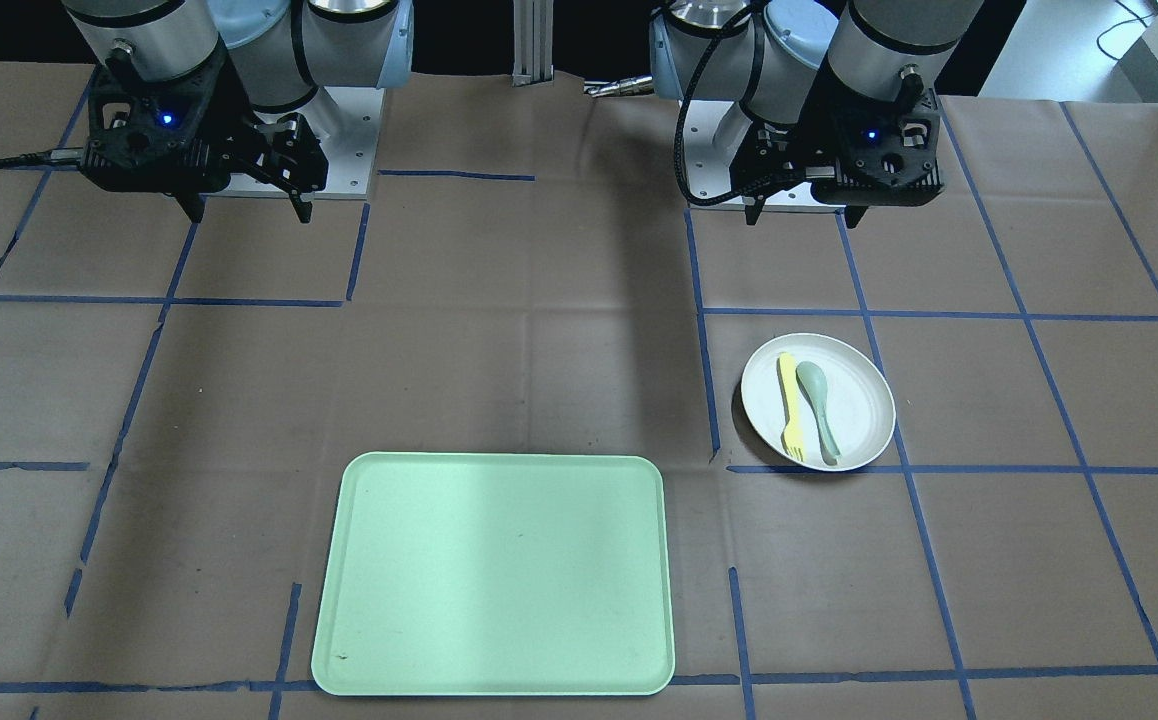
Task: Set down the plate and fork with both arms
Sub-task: 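Move the left gripper down toward the rim of the white plate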
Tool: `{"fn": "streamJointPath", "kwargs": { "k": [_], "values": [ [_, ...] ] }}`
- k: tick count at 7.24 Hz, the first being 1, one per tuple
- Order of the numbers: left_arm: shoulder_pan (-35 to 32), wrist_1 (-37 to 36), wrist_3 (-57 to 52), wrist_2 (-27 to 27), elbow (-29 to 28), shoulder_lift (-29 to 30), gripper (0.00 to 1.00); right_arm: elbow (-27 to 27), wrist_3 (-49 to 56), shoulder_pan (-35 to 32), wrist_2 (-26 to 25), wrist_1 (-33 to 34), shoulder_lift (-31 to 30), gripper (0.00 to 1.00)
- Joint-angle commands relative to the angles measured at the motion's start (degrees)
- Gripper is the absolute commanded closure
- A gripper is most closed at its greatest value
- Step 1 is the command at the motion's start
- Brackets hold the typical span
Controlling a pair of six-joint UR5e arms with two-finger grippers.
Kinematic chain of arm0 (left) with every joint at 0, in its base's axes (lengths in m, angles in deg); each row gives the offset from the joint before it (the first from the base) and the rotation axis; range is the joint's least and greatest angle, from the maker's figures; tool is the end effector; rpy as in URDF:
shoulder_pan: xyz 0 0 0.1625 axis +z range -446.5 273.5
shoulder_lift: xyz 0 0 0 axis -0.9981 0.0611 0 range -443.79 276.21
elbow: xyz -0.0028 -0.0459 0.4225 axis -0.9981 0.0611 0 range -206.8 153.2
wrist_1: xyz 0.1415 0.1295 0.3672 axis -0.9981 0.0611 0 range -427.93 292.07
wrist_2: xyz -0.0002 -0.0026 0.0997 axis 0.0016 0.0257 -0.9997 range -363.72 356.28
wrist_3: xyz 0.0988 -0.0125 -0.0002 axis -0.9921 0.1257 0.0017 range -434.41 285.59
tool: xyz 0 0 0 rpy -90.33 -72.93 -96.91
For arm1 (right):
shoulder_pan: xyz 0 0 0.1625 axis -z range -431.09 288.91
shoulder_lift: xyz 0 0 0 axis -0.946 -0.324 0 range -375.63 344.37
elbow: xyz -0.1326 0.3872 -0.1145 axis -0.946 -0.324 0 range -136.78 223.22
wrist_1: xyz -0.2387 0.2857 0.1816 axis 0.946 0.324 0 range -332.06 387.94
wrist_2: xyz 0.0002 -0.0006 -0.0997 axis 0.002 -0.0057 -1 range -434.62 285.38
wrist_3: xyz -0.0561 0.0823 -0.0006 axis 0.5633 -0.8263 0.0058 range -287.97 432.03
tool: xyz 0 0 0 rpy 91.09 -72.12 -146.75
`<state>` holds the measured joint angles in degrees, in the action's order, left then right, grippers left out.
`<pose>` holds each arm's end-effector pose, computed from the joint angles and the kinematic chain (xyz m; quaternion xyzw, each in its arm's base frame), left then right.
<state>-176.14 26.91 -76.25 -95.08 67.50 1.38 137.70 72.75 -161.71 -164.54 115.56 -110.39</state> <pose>-0.1281 -0.4492 0.4829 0.0134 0.9991 0.0379 0.0111 0.1383 -0.4515 0.4847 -0.0116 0.9998 0.0183 0.0008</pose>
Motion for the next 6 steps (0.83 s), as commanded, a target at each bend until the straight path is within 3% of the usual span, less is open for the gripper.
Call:
{"fn": "streamJointPath", "kwargs": {
  "k": [1,6],
  "values": [
    [0.0,0.0,0.0,0.0,-0.1,0.0,0.0,0.0,0.0,0.0,0.0,0.0,-0.1,0.0],
    [0.0,2.2,0.0,-0.3,-0.4,0.1,0.0,0.0,-0.1,0.0,0.0,0.1,-0.1,0.0]
  ]
}}
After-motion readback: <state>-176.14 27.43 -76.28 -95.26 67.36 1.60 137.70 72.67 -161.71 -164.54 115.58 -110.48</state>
